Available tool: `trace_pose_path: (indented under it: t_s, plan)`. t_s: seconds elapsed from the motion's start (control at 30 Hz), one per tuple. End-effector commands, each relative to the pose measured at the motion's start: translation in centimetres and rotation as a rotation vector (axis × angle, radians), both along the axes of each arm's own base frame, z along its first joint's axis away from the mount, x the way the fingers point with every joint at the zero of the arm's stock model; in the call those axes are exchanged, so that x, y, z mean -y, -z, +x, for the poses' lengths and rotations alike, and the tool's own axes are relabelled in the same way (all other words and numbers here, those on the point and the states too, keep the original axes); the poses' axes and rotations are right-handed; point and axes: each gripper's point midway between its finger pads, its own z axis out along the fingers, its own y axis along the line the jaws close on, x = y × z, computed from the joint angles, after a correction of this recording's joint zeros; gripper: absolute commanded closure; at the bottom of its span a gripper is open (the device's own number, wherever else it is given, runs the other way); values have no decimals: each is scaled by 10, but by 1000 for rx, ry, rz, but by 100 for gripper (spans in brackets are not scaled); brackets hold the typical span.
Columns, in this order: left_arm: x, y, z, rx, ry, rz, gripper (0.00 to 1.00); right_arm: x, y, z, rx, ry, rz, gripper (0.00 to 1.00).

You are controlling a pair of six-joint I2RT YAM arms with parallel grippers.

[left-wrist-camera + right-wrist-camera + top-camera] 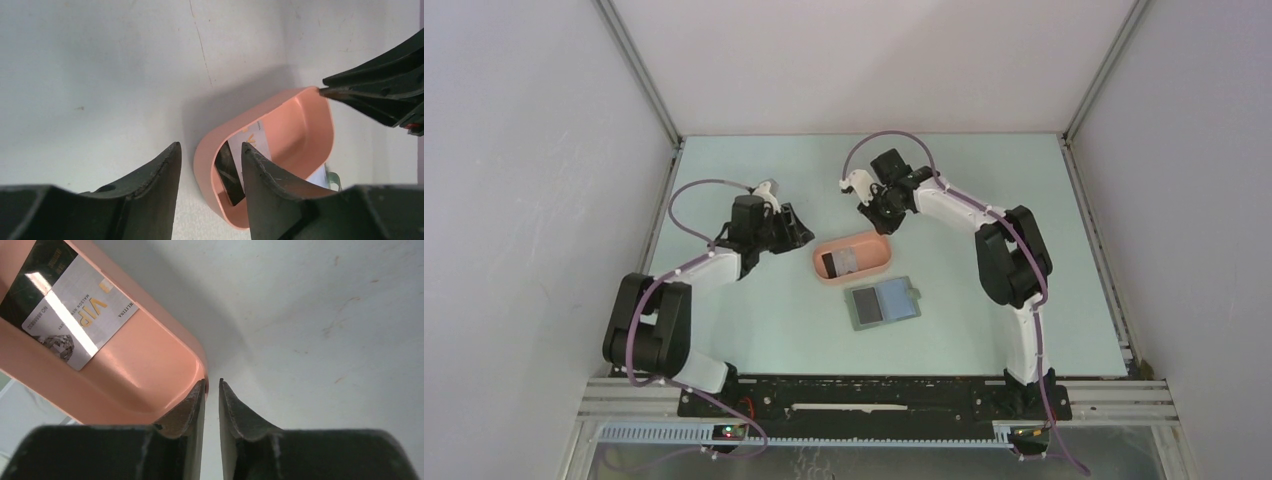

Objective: Put the credit cards into the card holder
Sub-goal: Move the storage box to the center of the board.

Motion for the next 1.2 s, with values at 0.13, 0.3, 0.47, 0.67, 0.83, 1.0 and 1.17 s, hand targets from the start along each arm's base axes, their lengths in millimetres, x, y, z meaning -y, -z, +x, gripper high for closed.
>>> trace_pose_path:
  t_s: [0.13, 0.3, 0.47, 0.67, 0.83, 1.0, 1.17]
  plan:
    - [16, -9, 17, -8, 42, -73, 49, -8, -14, 45, 185, -106, -36, 85]
    - [21, -3, 19, -24, 58, -96, 50, -18, -24, 69, 264, -169, -45, 88]
    - [24, 4, 18, -41, 62, -110, 52, -27, -43, 90, 318, -176, -42, 71]
    - [17, -13, 16, 49, 24, -113, 51, -28, -89, 73, 340, -155, 19, 48]
    - [14, -38, 4, 166, 20, -139, 50, -38, -119, 25, 210, -134, 187, 38]
    - [13, -52, -16, 247, 16, -186, 47, -58, -118, -26, -30, -106, 365, 35]
    - [15, -51, -37, 270, 1, -228, 42, -76, -99, -40, -213, -13, 459, 34]
